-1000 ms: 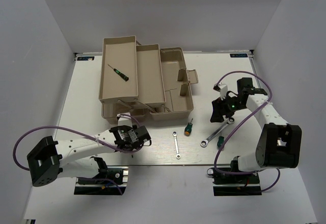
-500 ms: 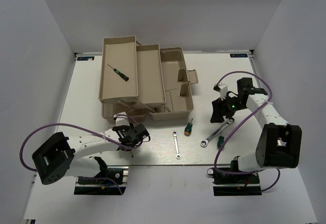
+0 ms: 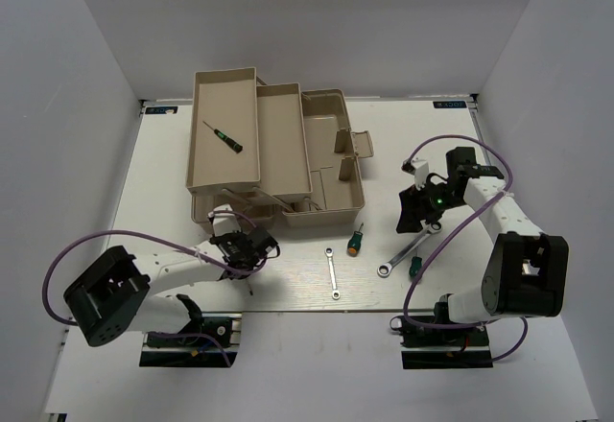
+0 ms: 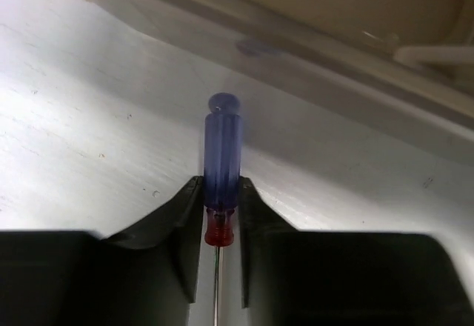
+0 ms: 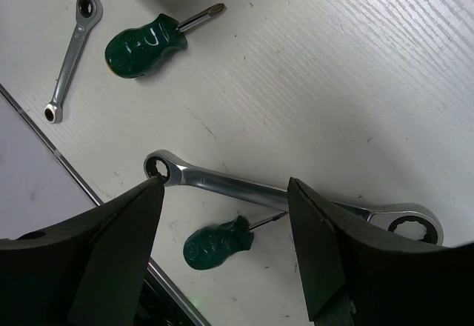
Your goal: Sort the tools into containers
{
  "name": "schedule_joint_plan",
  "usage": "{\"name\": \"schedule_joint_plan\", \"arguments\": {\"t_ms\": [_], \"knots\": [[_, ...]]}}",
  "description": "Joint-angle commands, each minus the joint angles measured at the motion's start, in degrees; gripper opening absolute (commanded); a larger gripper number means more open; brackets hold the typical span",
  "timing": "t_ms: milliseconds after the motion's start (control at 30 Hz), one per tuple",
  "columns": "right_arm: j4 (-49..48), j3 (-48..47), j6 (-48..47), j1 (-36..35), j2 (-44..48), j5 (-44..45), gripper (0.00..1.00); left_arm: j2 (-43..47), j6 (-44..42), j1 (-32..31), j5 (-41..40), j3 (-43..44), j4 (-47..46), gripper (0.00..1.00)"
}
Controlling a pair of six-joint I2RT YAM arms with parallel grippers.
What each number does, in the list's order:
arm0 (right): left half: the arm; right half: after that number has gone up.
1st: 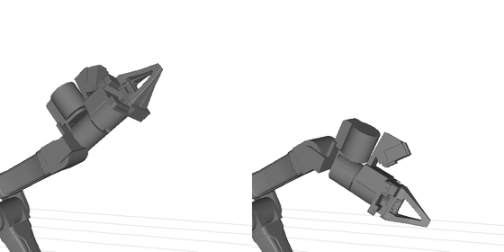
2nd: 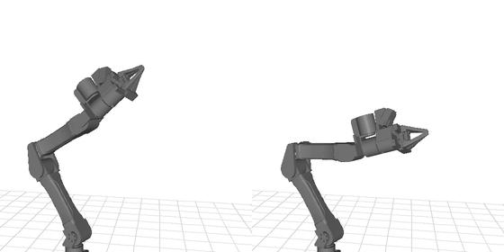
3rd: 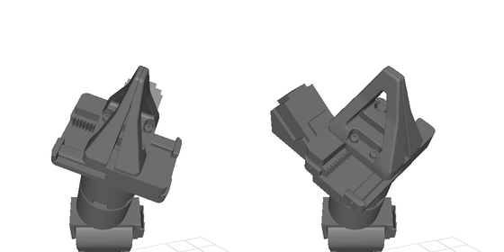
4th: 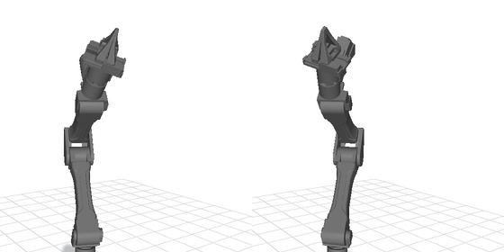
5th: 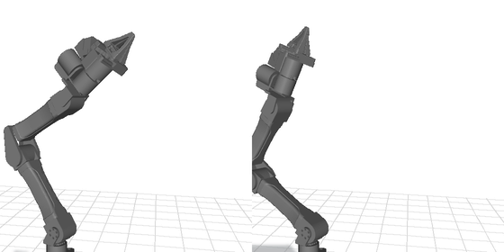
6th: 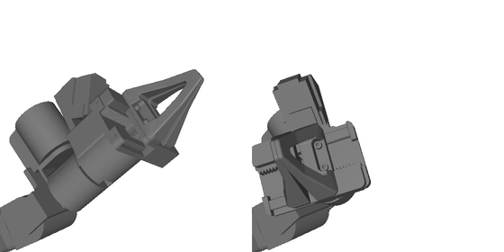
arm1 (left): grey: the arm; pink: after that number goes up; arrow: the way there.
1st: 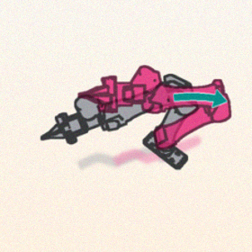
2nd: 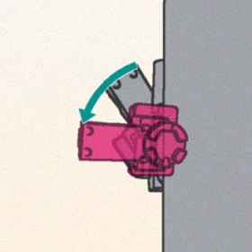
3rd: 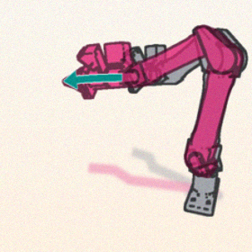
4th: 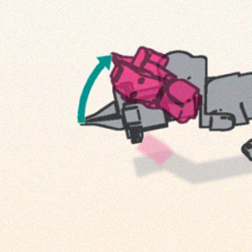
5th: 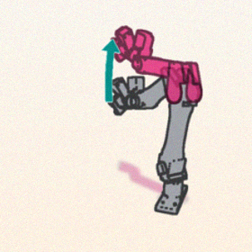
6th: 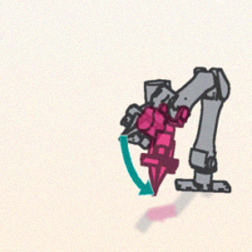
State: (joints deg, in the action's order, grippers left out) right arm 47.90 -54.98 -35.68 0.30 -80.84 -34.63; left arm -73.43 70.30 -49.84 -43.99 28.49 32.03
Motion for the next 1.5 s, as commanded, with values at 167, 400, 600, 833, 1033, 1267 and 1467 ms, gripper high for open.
{"name": "schedule_joint_plan", "arguments": {"t_ms": [167, 400, 600, 833, 1033, 1267, 1467], "knots": [[0.88, -2.85, 0.53, -0.12, 1.04, -0.35, 0.74, -0.58, -0.08, 0.98, 7.42, -4.32, -0.47, 0.10], [1.06, -3.11, -0.09, -0.03, 0.94, -0.35, 0.74, -0.05, -7.61, -0.08, 11.53, 1.03, 0.05, 0.00], [1.32, -2.24, -1.32, -0.12, 1.03, -0.61, 0.74, 4.51, -23.96, -2.01, 20.59, 6.31, -1.53, 0.00], [0.53, -2.15, -0.97, -0.12, 0.77, -0.87, 0.74, 4.70, -43.81, -3.59, 35.35, 11.31, -2.59, 0.00], [0.70, -2.68, -1.14, -0.12, 0.86, -0.44, 0.74, 2.32, -55.07, -5.96, 46.33, 16.50, -1.09, 0.00], [0.97, -2.68, -1.15, -0.21, 1.12, 0.00, 0.74, 1.90, -63.09, -7.89, 46.72, 36.69, 1.71, 0.00], [0.88, -2.24, -1.41, -0.21, 0.94, -0.17, 0.63, -0.22, -61.69, -5.53, 27.17, 52.27, 0.14, 0.00]]}}
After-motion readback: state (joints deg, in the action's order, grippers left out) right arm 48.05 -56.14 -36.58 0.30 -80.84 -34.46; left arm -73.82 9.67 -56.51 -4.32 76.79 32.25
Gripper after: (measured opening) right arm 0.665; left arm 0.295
